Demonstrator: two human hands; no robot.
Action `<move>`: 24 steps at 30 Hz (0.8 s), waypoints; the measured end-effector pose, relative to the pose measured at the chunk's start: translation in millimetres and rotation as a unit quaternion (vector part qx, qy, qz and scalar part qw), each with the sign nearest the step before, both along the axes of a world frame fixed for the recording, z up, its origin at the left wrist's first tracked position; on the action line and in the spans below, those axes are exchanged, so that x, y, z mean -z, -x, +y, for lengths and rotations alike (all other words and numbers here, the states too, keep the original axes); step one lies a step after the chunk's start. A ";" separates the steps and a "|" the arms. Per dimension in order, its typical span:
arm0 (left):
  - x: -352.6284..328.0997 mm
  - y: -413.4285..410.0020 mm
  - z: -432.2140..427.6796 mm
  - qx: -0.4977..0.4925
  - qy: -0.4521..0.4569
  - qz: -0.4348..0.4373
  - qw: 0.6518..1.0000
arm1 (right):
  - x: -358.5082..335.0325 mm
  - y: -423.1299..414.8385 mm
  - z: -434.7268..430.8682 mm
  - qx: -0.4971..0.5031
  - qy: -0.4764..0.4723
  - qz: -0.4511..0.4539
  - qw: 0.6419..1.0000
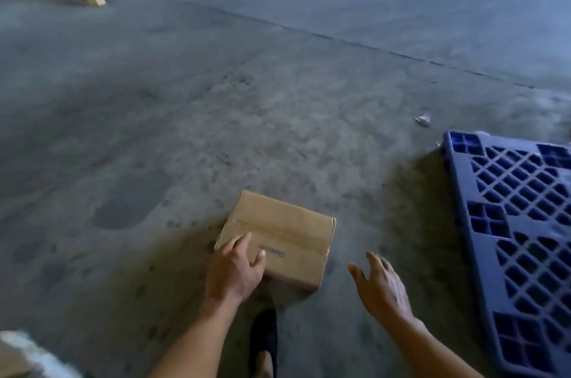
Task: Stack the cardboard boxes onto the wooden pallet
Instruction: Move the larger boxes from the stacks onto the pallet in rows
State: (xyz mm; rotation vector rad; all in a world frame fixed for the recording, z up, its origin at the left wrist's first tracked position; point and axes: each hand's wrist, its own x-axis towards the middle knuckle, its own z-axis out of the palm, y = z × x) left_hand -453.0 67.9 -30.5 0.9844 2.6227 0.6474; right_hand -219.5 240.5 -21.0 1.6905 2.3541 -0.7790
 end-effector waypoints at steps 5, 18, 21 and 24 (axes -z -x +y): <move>98.9 80.2 15.1 -0.024 0.066 -0.064 0.995 | 90.4 69.0 12.1 0.040 0.072 -0.077 0.994; 391.6 201.5 26.1 -0.074 0.144 -0.053 0.985 | 400.6 109.3 33.9 0.142 0.151 -0.147 0.967; 424.3 217.4 20.0 -0.108 0.151 -0.068 0.980 | 428.5 104.5 28.5 0.169 0.164 -0.132 0.963; 444.8 228.4 20.6 -0.129 0.151 -0.086 0.976 | 442.2 103.8 24.1 0.197 0.177 -0.106 0.959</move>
